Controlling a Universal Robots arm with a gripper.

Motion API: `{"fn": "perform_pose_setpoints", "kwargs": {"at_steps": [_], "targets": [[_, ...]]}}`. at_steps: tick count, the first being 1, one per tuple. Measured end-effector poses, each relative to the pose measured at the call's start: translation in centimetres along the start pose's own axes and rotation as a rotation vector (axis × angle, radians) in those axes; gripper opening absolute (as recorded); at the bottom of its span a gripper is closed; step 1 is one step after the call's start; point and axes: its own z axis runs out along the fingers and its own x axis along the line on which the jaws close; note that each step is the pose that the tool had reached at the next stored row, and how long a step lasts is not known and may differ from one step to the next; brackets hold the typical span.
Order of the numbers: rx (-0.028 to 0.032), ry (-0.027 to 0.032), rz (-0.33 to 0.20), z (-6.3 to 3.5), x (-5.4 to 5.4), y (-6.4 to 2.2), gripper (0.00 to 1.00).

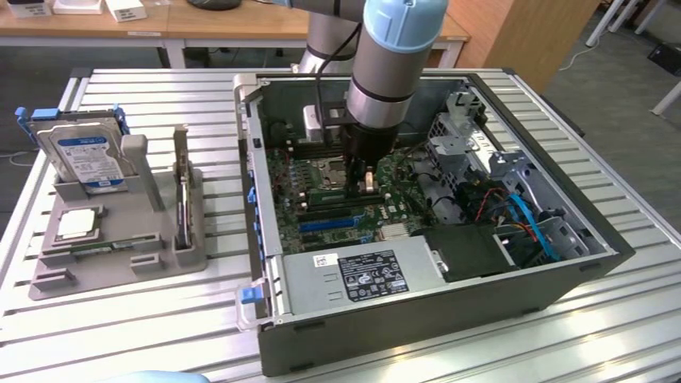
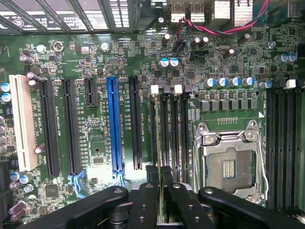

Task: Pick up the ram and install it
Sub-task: 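Insert the ram into the slot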

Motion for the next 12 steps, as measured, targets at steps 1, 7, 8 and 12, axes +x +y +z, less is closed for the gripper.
{"fn": "perform_pose_setpoints", "kwargs": {"at_steps": [1, 7, 8, 12], "targets": [[0.0, 0.0, 0.0, 0.02, 0.0, 0.0, 0.13], [-0.0001, 0.0002, 0.0, 0.09, 0.0, -0.1, 0.13], [-0.0001, 0.0001, 0.0, 0.1, 0.0, -0.1, 0.13], [0.0, -0.0001, 0.0, 0.18, -0.01, -0.11, 0.13]]}}
